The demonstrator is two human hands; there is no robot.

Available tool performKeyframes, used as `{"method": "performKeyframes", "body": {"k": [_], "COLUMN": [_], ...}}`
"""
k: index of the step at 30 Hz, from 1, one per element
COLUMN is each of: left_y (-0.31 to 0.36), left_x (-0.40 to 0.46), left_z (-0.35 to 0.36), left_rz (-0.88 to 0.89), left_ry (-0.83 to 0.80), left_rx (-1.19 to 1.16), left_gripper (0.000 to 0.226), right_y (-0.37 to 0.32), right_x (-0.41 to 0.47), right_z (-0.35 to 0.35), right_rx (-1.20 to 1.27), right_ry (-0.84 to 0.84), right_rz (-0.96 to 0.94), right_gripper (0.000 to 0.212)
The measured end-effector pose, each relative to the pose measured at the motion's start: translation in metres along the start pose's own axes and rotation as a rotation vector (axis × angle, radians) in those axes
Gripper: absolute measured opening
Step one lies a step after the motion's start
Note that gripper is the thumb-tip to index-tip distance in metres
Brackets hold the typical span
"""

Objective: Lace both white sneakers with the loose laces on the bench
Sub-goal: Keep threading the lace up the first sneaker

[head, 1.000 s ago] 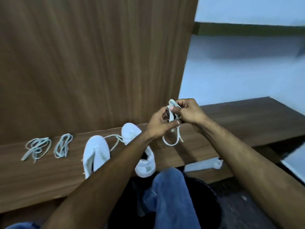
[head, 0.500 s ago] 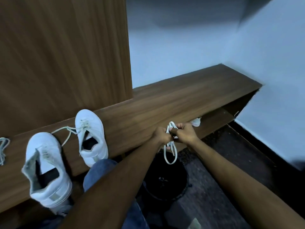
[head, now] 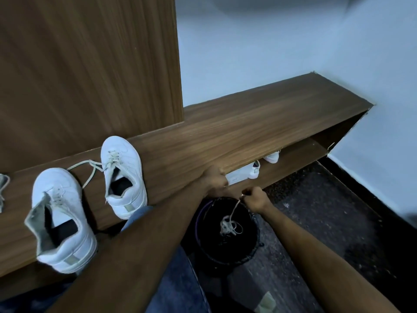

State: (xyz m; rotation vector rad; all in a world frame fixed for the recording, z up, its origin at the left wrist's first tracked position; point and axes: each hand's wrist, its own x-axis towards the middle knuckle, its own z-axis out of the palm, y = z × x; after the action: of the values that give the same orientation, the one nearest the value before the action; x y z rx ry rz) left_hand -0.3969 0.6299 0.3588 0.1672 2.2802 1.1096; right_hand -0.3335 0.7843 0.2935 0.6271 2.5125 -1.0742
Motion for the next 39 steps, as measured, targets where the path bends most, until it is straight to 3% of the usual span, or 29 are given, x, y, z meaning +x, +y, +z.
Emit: {"method": "performKeyframes", "body": {"k": [8,11,16,19,23,26,29,36,39], "left_y": [0.011,-0.002,-0.054,-0.095,-0.153,-0.194,-0.220,-0.239,-0.252], "left_x": [-0.026,-0.040,-0.067,-0.091,-0.133,-0.160,-0.172,-0.169,-0.176], "left_z": [-0.094,-0.126,-0.173,-0.191,-0.201,-0.198,-0.190,-0.225,-0.248], "left_rz": [0.160,0.168,0.113,0.081,0.005,-0.087,-0.134,-0.143,-0.196], "left_ry": [0.214,0.305,0.449,0.534,0.583,0.504,0.373,0.345,0.353], "left_rx": [-0.050,-0.060,-0.032,0.052,0.295,0.584,0.755,0.759,0.727], "left_gripper": [0.033,0.036,0.037,0.036,0.052,0.066,0.070,0.064,0.075], "right_y": [-0.083,-0.129,-0.205,-0.238,-0.262,-0.270,-0.274,-0.269,-0.263], "right_x": [-0.002,-0.004,-0.014,-0.025,-0.036,-0.038,-0.042,-0.053,-0.058], "right_z": [-0.007,-0.003,0.019,0.049,0.103,0.145,0.166,0.164,0.166], "right_rx": [0.210,0.337,0.245,0.137,-0.090,-0.275,-0.348,-0.387,-0.443], "right_ry": [0.086,0.085,-0.002,-0.054,-0.219,-0.226,-0.181,-0.157,-0.122], "right_rz": [-0.175,-0.260,-0.415,-0.532,-0.673,-0.744,-0.657,-0.656,-0.673], "right_gripper": [0.041,0.033,0.012,0.015,0.022,0.039,0.060,0.059,0.059]}}
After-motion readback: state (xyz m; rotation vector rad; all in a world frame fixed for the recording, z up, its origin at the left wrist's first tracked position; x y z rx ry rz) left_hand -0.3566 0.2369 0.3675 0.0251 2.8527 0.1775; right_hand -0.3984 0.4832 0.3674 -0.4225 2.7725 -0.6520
